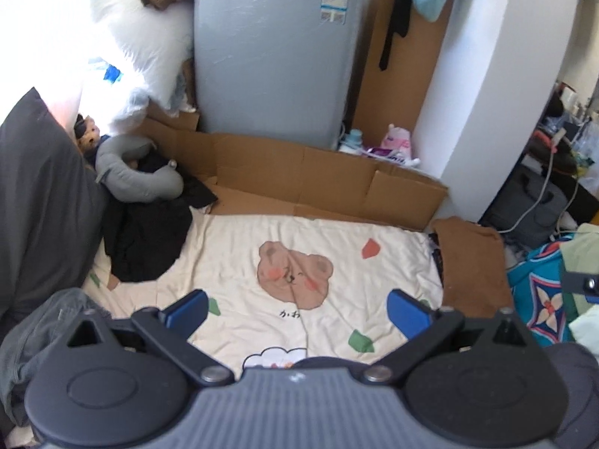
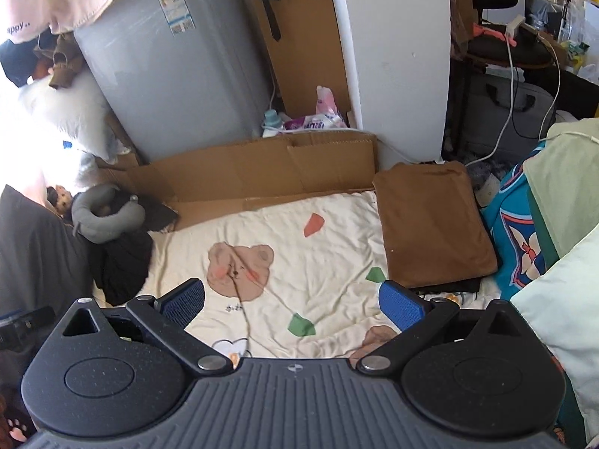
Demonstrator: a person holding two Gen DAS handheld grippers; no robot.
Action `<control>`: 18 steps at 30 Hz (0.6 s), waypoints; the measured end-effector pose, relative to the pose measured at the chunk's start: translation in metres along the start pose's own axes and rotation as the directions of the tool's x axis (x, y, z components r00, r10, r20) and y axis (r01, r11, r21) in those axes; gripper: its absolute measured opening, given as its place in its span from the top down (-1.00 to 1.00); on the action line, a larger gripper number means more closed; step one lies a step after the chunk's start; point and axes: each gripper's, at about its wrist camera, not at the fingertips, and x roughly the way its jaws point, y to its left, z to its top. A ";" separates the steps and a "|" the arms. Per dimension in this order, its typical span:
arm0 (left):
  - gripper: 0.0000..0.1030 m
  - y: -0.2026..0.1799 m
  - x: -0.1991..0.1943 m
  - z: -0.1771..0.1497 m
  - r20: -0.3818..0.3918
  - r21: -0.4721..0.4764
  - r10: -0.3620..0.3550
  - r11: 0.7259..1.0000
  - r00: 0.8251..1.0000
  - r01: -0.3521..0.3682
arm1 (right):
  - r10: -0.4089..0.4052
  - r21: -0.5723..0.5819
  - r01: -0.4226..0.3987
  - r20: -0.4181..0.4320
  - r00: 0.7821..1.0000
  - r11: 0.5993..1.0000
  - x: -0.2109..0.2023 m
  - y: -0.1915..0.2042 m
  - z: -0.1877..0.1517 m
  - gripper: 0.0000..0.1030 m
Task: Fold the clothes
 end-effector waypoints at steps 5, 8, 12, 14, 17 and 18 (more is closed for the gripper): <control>-0.99 -0.008 0.019 -0.009 -0.037 -0.008 0.009 1.000 0.999 -0.010 | -0.013 0.003 0.013 -0.038 0.999 1.000 0.022 -0.015 -0.009 -0.99; -0.99 -0.014 0.030 -0.015 -0.071 0.001 0.017 1.000 0.997 -0.017 | -0.036 -0.005 0.036 -0.056 0.998 0.999 0.031 -0.023 -0.013 -0.99; -0.99 -0.017 0.040 -0.023 -0.093 0.011 0.038 0.999 0.995 -0.037 | -0.041 0.015 0.042 -0.065 0.997 0.999 0.041 -0.035 -0.018 -0.99; -0.99 -0.018 0.043 -0.025 -0.097 0.007 0.056 0.998 0.994 -0.055 | -0.039 0.021 0.041 -0.072 0.997 0.999 0.047 -0.040 -0.021 -0.99; -0.99 -0.018 0.047 -0.027 -0.115 -0.004 0.077 0.997 0.990 -0.078 | -0.036 0.019 0.038 -0.091 0.995 0.999 0.057 -0.044 -0.024 -0.99; -0.99 -0.018 0.047 -0.029 -0.120 -0.013 0.079 0.997 0.990 -0.081 | -0.036 0.016 0.038 -0.097 0.995 0.999 0.061 -0.044 -0.025 -0.99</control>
